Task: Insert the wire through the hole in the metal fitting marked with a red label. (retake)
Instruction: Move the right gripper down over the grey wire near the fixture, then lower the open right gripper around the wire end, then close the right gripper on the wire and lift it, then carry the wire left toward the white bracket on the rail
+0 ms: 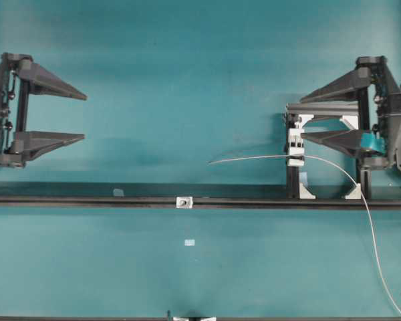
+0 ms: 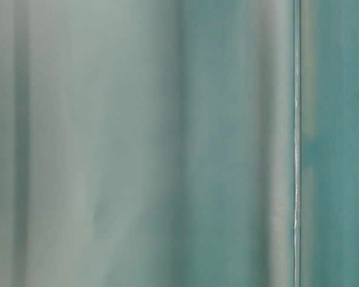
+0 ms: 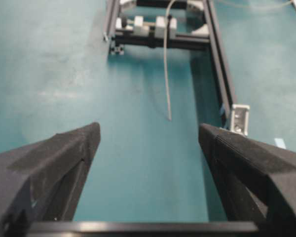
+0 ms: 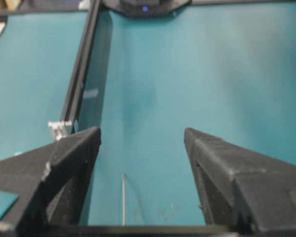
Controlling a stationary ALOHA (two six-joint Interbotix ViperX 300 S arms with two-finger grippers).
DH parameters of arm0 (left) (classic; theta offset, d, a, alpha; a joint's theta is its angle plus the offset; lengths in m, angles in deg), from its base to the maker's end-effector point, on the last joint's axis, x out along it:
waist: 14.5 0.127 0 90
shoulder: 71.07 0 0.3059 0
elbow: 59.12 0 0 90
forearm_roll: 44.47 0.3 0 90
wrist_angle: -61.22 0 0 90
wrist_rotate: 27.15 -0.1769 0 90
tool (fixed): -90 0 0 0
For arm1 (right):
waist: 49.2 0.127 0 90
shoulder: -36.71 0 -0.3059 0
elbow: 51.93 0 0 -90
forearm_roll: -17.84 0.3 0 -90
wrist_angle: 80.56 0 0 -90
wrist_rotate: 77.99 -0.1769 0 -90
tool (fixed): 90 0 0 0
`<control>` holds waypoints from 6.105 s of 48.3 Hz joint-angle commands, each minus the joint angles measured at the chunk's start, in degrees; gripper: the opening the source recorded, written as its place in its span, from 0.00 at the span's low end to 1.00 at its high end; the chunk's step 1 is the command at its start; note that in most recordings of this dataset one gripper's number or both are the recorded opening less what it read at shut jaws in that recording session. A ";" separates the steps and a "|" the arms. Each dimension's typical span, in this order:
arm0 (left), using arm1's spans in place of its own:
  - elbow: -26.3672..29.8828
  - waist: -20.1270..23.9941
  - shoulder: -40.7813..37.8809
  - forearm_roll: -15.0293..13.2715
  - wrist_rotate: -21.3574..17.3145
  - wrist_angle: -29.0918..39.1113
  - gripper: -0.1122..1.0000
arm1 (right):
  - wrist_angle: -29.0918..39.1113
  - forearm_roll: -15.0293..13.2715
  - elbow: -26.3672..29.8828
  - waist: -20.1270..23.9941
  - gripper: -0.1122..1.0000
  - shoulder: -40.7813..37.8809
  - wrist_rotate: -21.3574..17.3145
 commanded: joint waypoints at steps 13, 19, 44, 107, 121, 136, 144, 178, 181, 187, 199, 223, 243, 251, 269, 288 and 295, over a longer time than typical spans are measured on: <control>2.11 1.05 -6.59 -0.09 0.09 -2.02 0.70 | -0.35 0.09 1.49 -0.26 0.79 -6.06 -0.35; 2.46 1.23 -8.26 -0.09 0.09 -2.02 0.70 | -0.35 0.09 1.76 -0.26 0.79 -8.09 -0.44; 2.90 1.32 -15.12 -0.09 0.35 -4.39 0.70 | 1.14 0.09 6.94 -0.26 0.79 -21.71 -0.53; 7.12 2.20 -28.04 -0.18 0.44 -4.39 0.70 | 3.08 0.09 14.94 0.97 0.79 -40.17 -0.79; 7.12 2.20 -28.04 -0.18 0.44 -4.39 0.70 | 2.81 0.09 16.35 0.88 0.79 -42.36 -0.79; 7.12 2.20 -28.04 -0.18 0.44 -4.39 0.70 | 2.72 0.09 17.14 0.44 0.79 -43.42 -0.79; 7.03 2.20 -28.04 -0.18 0.44 -4.39 0.70 | 2.55 0.09 17.58 0.18 0.79 -43.95 -0.79; 7.03 2.29 -28.04 -0.18 0.44 -4.39 0.70 | 1.23 0.09 18.11 -0.09 0.79 -44.65 -0.79; 7.03 2.20 -28.04 -0.18 0.44 -4.39 0.70 | 1.23 0.09 18.11 -0.09 0.79 -44.65 -0.79; 7.12 2.20 -28.04 -0.18 0.44 -4.39 0.70 | 1.14 0.09 18.11 -0.09 0.76 -44.65 -0.79; 7.03 2.20 -28.04 -0.09 0.44 -4.39 0.70 | 0.97 0.09 18.11 -0.53 0.39 -44.65 -0.70; 6.94 2.20 -28.04 -0.18 0.44 -4.48 0.70 | -1.05 0.09 18.19 -0.79 0.12 -44.65 -0.53; 7.12 2.20 -28.04 -0.18 0.44 -4.48 0.70 | -0.79 0.09 18.19 -0.79 0.12 -42.28 -0.53; 7.12 2.20 -28.04 -0.18 0.44 -4.83 0.69 | -0.26 0.09 17.58 -0.79 0.12 -38.58 -0.18; 7.91 2.20 -28.04 -0.18 0.44 -5.45 0.69 | 2.81 0.09 16.70 -0.79 0.12 -33.05 -0.18; 5.01 -0.62 -29.97 -0.35 0.70 -15.56 0.68 | -1.14 1.14 14.85 -0.70 0.12 -33.05 -0.70; 2.81 -2.20 -32.52 -0.70 2.37 -23.20 0.67 | -5.89 2.29 12.83 0.26 0.12 -33.40 -0.70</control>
